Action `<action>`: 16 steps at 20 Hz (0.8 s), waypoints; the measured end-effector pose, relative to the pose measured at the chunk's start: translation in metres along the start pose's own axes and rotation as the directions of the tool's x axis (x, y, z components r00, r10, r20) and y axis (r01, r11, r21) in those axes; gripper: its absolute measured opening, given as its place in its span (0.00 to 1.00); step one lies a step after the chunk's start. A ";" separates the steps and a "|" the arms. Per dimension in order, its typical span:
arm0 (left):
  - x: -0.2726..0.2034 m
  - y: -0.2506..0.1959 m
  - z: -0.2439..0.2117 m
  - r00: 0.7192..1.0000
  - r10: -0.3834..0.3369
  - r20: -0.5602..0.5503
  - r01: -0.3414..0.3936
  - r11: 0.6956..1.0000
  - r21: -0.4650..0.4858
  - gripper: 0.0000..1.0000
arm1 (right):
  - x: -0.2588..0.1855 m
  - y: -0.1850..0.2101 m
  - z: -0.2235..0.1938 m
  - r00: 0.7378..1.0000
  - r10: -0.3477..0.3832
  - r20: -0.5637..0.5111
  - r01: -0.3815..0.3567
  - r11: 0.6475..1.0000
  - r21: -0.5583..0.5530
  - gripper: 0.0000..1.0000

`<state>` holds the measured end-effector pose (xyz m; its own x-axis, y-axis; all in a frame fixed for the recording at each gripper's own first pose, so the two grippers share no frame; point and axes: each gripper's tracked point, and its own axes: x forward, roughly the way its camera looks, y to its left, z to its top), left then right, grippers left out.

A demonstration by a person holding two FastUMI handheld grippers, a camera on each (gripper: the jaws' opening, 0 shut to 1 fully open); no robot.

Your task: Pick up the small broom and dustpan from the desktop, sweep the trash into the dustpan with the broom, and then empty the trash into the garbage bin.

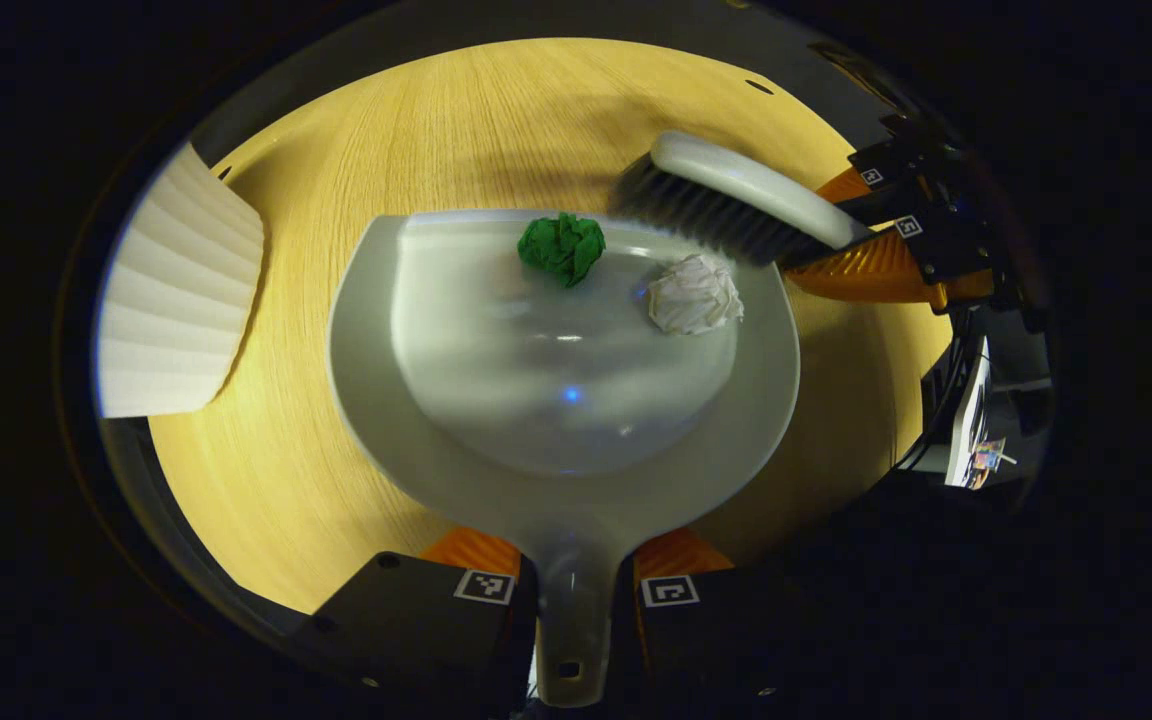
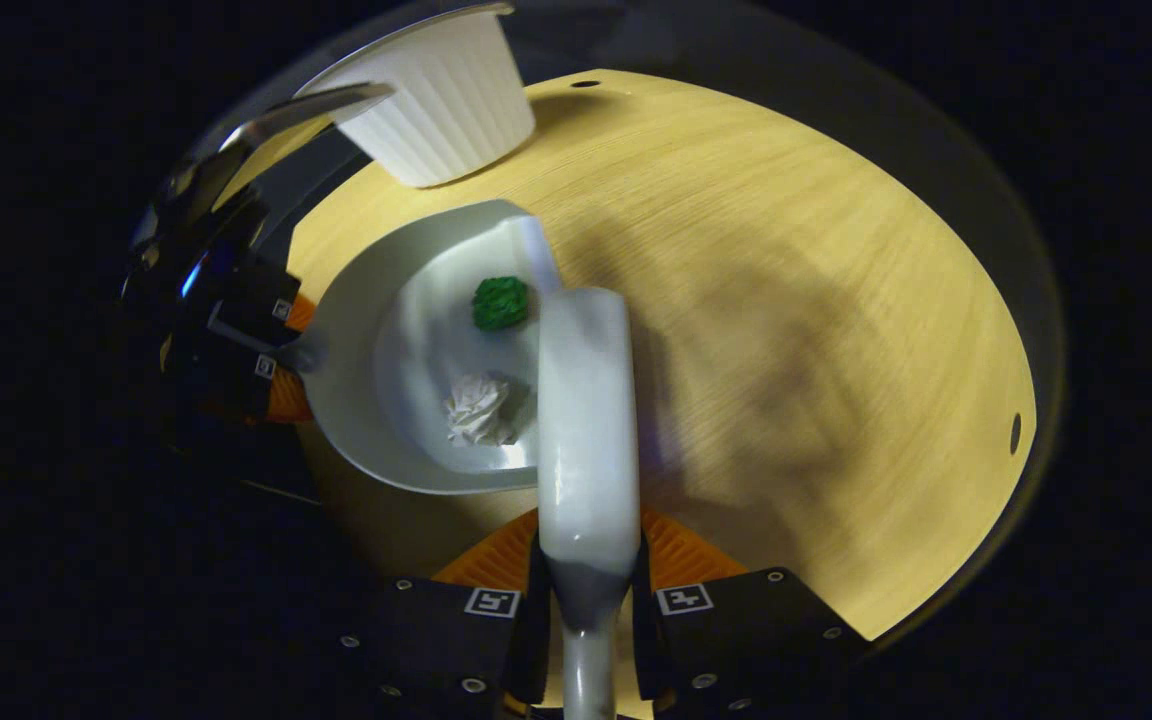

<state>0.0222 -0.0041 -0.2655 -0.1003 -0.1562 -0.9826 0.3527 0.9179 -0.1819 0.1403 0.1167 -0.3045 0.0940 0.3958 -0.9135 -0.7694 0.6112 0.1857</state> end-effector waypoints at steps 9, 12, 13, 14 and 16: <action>-0.006 -0.006 0.000 0.997 0.037 0.068 -0.028 0.991 -0.131 0.31 | 0.001 -0.017 -0.074 0.978 -0.199 -0.061 0.203 0.846 0.492 0.35; -0.022 -0.009 0.000 0.993 0.031 0.114 -0.015 0.991 -0.133 0.31 | 0.014 -0.006 -0.083 0.975 -0.214 -0.064 0.215 0.822 0.527 0.35; -0.032 -0.010 0.000 0.991 0.022 0.132 -0.004 0.991 -0.134 0.31 | 0.020 -0.007 -0.087 0.971 -0.231 -0.062 0.229 0.818 0.528 0.35; -0.045 -0.006 0.001 0.987 0.022 0.160 -0.003 0.993 -0.122 0.31 | 0.028 -0.009 -0.094 0.966 -0.249 -0.069 0.247 0.810 0.532 0.35; -0.069 0.004 0.003 0.974 0.045 0.222 -0.024 0.995 -0.096 0.31 | 0.036 -0.005 -0.096 0.963 -0.256 -0.082 0.257 0.793 0.552 0.35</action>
<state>0.0335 0.0090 -0.1982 0.1241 -0.1919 -0.9735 0.2639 0.9522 -0.1540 0.0867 0.0623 -0.3735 0.2356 0.1689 -0.9571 -0.2368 0.9651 0.1120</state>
